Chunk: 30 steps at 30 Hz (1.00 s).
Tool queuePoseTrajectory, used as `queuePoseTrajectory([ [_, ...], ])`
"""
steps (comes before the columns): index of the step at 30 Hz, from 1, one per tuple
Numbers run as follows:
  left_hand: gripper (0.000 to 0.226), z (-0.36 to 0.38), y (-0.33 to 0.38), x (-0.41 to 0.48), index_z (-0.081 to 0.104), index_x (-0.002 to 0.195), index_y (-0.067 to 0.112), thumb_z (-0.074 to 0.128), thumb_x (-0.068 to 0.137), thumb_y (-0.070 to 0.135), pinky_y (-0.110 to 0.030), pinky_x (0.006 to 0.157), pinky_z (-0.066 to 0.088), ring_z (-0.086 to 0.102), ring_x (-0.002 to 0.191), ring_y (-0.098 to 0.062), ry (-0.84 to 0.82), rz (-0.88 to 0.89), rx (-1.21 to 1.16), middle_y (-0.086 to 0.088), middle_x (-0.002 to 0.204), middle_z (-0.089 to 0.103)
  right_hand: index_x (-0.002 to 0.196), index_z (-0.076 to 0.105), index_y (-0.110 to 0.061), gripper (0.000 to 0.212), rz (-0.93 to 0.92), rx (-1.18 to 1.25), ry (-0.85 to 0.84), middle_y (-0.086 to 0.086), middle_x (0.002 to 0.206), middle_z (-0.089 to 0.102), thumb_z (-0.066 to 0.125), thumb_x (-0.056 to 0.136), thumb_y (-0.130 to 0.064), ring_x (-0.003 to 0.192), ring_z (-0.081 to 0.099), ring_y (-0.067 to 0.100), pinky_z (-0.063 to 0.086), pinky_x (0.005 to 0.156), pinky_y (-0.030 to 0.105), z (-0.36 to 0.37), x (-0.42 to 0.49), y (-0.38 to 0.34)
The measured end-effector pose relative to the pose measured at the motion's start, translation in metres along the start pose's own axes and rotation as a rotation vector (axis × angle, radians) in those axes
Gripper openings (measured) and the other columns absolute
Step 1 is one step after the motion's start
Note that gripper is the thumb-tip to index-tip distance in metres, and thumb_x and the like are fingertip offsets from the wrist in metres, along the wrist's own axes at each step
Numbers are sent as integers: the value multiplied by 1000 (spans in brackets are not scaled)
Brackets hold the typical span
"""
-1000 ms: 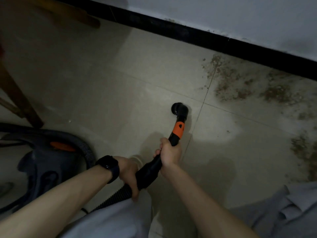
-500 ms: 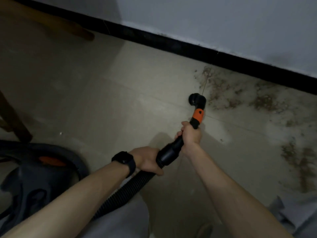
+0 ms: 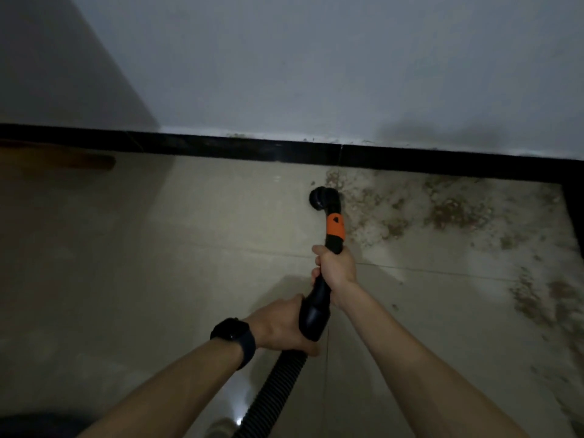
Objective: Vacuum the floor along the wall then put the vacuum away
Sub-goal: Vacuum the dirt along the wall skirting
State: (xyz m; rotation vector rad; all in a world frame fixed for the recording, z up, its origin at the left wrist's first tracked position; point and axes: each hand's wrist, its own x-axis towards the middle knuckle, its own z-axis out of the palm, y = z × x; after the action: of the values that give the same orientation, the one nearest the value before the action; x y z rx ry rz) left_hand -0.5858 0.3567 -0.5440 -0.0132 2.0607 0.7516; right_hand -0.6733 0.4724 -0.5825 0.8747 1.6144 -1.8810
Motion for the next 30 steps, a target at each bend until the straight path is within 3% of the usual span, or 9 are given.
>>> queuePoseTrajectory([
  [9,47,-37,14,28,47,105,26,80,71,27,-26,76,55,59,91,-10,70,24,-54,7,102,59,109,49,-10,28,-41,180,31,5,63,51,70,95,-22,41,50,16,47,44,29,0,34,-31],
  [12,49,-44,15,30,47,105,29,78,68,35,-32,82,56,60,92,-11,144,24,-38,8,101,59,122,50,-9,39,-7,158,-43,9,87,62,72,93,-24,58,65,20,56,53,33,-2,32,-42],
  [15,56,-52,-1,28,45,111,31,78,66,40,-29,77,55,60,92,-10,218,-17,-71,10,103,59,136,46,-15,49,5,66,-143,13,117,65,70,94,-23,82,74,25,61,61,37,22,30,-42],
  [18,53,-62,-25,20,45,105,32,78,65,38,-28,71,53,61,90,-12,263,-62,-139,7,101,61,131,41,-15,39,-32,-13,-187,12,108,65,63,99,-20,73,71,22,61,72,41,58,24,-30],
  [23,47,-83,-62,8,42,97,33,78,67,31,-30,71,55,62,89,-14,284,-109,-172,3,100,62,132,33,-17,37,-31,-98,-237,6,95,57,55,104,-24,64,61,16,58,72,39,104,19,-23],
  [27,50,-83,-66,14,39,99,33,78,69,24,-27,67,53,62,88,-14,255,-86,-170,4,99,61,132,35,-14,36,-80,-169,-123,5,89,58,54,104,-26,67,61,20,60,80,48,112,23,-13],
  [30,62,-71,-56,24,36,113,36,79,69,26,-26,69,54,62,89,-11,223,-56,-144,9,100,60,130,38,-15,33,-117,-208,-41,6,88,61,53,104,-28,66,61,20,59,70,41,95,26,-6],
])
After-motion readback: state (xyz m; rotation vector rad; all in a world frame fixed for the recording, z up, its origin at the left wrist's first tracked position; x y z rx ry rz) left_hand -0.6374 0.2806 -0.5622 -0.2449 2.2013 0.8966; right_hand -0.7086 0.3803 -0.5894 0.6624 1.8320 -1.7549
